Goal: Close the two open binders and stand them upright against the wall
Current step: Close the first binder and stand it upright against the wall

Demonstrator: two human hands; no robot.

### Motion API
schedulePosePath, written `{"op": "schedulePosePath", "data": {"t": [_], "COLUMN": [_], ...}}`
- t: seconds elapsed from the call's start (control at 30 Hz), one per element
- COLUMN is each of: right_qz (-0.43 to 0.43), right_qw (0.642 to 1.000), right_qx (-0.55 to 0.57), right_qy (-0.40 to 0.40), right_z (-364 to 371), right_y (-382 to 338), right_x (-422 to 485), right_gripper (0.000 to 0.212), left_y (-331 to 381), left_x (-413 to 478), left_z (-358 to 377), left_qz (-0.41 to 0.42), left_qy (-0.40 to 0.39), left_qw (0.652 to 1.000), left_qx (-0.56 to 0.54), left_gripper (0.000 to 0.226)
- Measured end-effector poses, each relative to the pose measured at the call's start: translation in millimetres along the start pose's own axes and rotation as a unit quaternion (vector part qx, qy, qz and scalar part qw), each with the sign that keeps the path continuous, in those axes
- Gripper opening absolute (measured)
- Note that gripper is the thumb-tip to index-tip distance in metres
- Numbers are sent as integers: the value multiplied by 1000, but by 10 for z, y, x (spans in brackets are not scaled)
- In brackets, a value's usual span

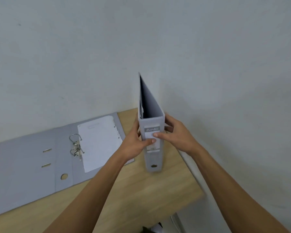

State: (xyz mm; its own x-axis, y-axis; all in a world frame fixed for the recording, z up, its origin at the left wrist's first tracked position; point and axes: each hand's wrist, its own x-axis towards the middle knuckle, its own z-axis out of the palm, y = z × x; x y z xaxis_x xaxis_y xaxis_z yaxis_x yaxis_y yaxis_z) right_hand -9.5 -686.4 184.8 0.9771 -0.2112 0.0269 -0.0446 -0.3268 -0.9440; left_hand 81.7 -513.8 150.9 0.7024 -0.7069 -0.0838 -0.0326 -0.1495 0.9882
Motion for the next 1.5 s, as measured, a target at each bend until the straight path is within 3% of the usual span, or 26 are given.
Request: {"op": "schedulePosePath", "data": {"t": [0.2, 0.37, 0.53, 0.77, 0.93, 1.5], "right_qz": [46, 61, 82, 94, 82, 72], "right_qw": [998, 985, 964, 940, 944, 960], "right_qx": [33, -1, 43, 83, 70, 64], "right_qy": [39, 159, 248, 317, 311, 265], "right_z": [-260, -346, -291, -300, -273, -319], "right_y": [381, 546, 687, 771, 814, 898], "right_x": [100, 158, 266, 540, 614, 555], "right_gripper": [78, 42, 20, 38, 32, 46], "left_y": [-175, -253, -192, -152, -104, -220], "left_x": [465, 798, 1096, 1470, 1677, 1651], "left_z": [171, 327, 453, 569, 566, 575], "left_qz": [-41, -63, -51, -47, -40, -63], "left_qy": [-23, -23, -19, 2, 1, 46], "left_qw": [996, 990, 991, 990, 989, 989], "left_qx": [78, 128, 125, 132, 141, 127], "left_gripper": [114, 115, 118, 119, 118, 106]}}
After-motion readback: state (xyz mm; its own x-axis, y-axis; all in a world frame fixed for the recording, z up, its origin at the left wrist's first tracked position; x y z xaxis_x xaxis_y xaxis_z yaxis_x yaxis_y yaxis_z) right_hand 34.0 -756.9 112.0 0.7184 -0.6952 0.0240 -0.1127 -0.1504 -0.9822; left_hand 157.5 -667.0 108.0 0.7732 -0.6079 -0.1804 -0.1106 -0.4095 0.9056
